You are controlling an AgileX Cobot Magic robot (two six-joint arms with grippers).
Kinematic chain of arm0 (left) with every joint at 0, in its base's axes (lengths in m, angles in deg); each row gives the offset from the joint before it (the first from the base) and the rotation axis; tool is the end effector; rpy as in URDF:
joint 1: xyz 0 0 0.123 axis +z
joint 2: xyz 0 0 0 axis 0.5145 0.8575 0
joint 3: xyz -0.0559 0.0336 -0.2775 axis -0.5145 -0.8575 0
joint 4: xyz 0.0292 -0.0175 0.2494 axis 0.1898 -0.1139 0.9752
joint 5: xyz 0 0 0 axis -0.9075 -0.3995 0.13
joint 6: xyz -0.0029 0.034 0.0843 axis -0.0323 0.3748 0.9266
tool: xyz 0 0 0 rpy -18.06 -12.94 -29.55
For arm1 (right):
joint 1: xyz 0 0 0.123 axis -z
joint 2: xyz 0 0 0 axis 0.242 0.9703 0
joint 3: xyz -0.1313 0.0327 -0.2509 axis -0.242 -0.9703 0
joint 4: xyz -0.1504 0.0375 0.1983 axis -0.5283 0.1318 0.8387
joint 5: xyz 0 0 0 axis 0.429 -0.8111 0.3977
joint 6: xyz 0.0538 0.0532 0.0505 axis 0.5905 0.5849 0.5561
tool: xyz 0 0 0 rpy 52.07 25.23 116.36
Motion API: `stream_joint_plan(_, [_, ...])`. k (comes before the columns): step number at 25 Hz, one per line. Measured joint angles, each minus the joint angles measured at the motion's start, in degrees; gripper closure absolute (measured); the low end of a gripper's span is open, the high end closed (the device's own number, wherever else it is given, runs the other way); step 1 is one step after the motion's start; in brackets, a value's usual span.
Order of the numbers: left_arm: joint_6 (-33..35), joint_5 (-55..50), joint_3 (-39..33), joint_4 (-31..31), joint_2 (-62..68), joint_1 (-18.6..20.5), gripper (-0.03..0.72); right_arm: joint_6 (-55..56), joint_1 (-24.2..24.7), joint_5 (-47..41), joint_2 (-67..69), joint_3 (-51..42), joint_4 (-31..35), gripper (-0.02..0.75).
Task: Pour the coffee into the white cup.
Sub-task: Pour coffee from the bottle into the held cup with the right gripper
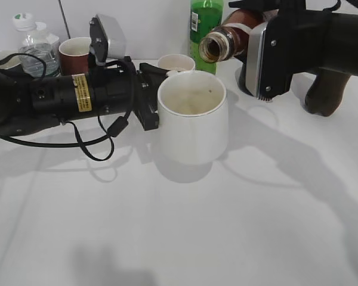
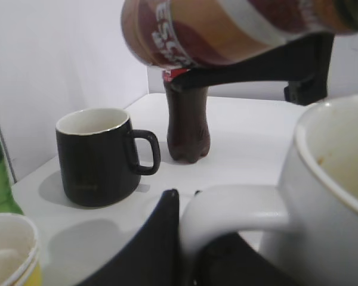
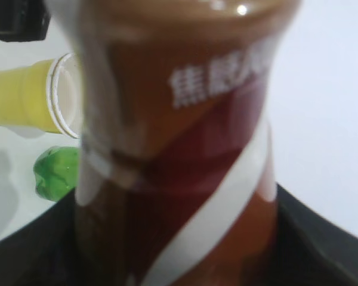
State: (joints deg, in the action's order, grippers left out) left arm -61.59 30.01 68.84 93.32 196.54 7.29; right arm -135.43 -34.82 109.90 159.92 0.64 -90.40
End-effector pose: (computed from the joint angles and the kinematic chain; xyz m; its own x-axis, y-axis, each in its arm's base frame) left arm 0.3202 -0.2136 0.1846 0.0463 0.0891 -0.9949 0.9471 0.3127 0.0721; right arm 0.3045 0.1524 0.2586 0.6623 -0.7366 -0.1374 -0.2209 -0.0167 -0.9752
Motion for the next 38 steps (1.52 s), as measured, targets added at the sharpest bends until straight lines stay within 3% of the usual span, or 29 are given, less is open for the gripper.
stream_joint_plan(38, [0.0, 1.3, 0.0, 3.1, 0.0, 0.0, 0.652, -5.5, 0.0, -0.1, 0.0, 0.0, 0.0, 0.207])
